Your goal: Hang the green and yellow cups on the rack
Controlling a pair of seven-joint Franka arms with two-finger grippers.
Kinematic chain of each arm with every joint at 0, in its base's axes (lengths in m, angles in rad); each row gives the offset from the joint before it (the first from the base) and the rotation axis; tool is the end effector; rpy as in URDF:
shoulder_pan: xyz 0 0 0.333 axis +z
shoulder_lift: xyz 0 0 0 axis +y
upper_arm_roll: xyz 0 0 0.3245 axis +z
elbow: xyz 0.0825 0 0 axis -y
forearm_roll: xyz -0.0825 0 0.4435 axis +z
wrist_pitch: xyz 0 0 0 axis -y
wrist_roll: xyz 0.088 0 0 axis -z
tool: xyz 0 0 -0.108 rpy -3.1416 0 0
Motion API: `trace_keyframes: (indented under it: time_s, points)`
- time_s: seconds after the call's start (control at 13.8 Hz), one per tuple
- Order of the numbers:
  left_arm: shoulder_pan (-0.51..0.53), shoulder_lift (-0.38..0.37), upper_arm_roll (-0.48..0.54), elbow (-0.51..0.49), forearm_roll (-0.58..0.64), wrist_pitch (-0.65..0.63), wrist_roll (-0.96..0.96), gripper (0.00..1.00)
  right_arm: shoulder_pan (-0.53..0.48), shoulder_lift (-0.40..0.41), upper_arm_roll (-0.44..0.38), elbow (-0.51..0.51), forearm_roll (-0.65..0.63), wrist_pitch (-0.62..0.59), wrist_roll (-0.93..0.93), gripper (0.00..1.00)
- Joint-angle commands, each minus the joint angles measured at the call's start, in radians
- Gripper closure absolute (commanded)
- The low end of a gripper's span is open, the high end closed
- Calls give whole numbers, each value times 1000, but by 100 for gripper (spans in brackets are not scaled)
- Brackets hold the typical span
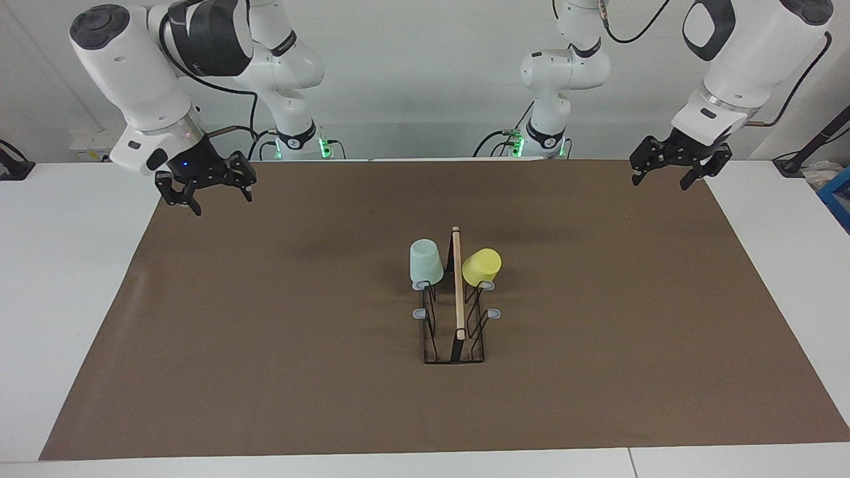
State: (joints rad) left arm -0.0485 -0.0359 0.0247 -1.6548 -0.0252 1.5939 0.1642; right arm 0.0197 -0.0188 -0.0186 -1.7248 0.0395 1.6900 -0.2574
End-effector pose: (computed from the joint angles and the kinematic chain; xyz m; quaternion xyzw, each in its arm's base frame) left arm 0.6028 -0.0168 0.6112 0.9955 -0.0934 -0.0116 0.0139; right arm 0.6132 0.0044 0.5716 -0.9918 -0.1264 0.0054 0.0206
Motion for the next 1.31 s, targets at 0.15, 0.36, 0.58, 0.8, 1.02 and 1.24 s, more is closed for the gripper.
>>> trace_keyframes:
  time_s: [0.15,0.36,0.58,0.8,1.02,1.24]
  points:
    - [13,-1,-5,-2,-10,8,20,0,9,19,12,59,-15,-76,165,0]
    - [12,-1,0,-2,-10,6,25,0,90,19,-41,64,-12,-82,191,0]
    - [13,-2,1,-2,-15,6,26,0,109,20,-63,65,-12,-76,191,0]
    - [13,-2,0,-2,-18,5,29,0,105,22,-60,65,-12,-76,199,0]
    - [13,-2,1,-2,-19,3,44,0,102,23,-52,67,-13,-69,256,0]
    - [13,-8,1,-13,-19,8,55,0,98,30,-50,67,-15,-65,260,0]
